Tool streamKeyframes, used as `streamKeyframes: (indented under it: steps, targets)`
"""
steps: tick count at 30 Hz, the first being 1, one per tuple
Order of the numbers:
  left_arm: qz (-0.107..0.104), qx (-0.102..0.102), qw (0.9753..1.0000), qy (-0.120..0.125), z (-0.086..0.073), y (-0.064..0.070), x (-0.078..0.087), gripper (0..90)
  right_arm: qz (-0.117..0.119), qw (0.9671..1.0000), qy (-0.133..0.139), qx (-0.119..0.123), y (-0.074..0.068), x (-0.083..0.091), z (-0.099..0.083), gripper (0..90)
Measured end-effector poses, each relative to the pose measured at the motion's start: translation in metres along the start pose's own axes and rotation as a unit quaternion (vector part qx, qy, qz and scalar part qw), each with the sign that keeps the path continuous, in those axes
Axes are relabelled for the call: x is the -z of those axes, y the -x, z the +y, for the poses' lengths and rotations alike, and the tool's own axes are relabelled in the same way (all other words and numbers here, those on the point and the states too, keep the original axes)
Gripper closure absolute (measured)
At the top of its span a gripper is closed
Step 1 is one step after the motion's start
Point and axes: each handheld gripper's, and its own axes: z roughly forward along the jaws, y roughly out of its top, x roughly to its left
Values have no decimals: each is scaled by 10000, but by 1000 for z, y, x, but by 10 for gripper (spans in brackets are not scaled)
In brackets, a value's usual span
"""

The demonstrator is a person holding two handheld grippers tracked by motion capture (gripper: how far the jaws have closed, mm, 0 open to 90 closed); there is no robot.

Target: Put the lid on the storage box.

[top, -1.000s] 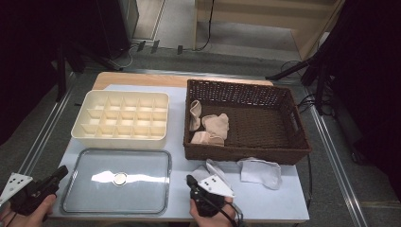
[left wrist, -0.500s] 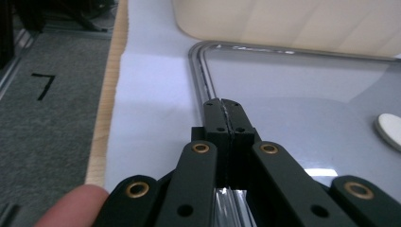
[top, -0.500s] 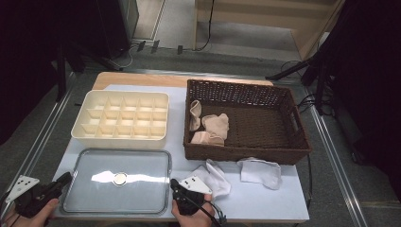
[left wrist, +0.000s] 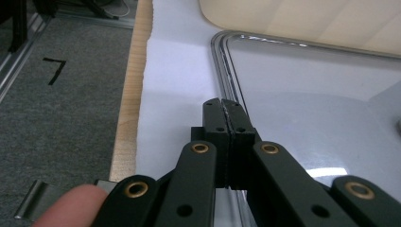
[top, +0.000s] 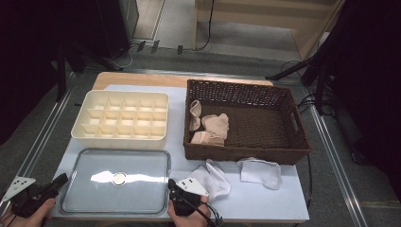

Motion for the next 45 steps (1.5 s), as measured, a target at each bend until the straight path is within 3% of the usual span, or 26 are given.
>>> streamKeyframes:
  steps: [7, 9, 13, 21, 26, 29, 36, 40, 45]
  targets:
    - [15, 34, 10000, 45, 3, -5, 2, 900, 8, 10000, -41, -12, -6, -4, 1, 900]
    - [-73, 20, 9999, 100, 4, -6, 4, 889, 39, 10000, -52, -10, -9, -6, 2, 900]
    - [-24, 1, 9999, 164, 7, -5, 6, 883, -16, 9999, -10, 128, -18, -12, 2, 900]
    - [-57, -82, 9996, 269, 9, 2, 7, 878, 7, 9999, 25, 114, -25, -17, 2, 900]
    - [-194, -241, 9982, 514, 13, 9, 11, 888, 101, 9998, 59, 140, -22, -13, 5, 900]
    - [-480, -224, 9971, 540, 13, 18, 8, 890, 112, 9992, 290, 240, -17, 1, 14, 900]
    - [-902, -402, 9933, 597, 17, 56, -1, 598, -188, 9957, 749, 519, 15, 47, 35, 810]
    - [-1148, -599, 9906, 432, 20, 80, -10, 477, -296, 9942, 918, 484, 43, 72, 42, 698]
    - [-1382, -760, 9869, 340, 24, 110, -21, 328, -582, 9921, 1013, 462, 74, 94, 44, 643]
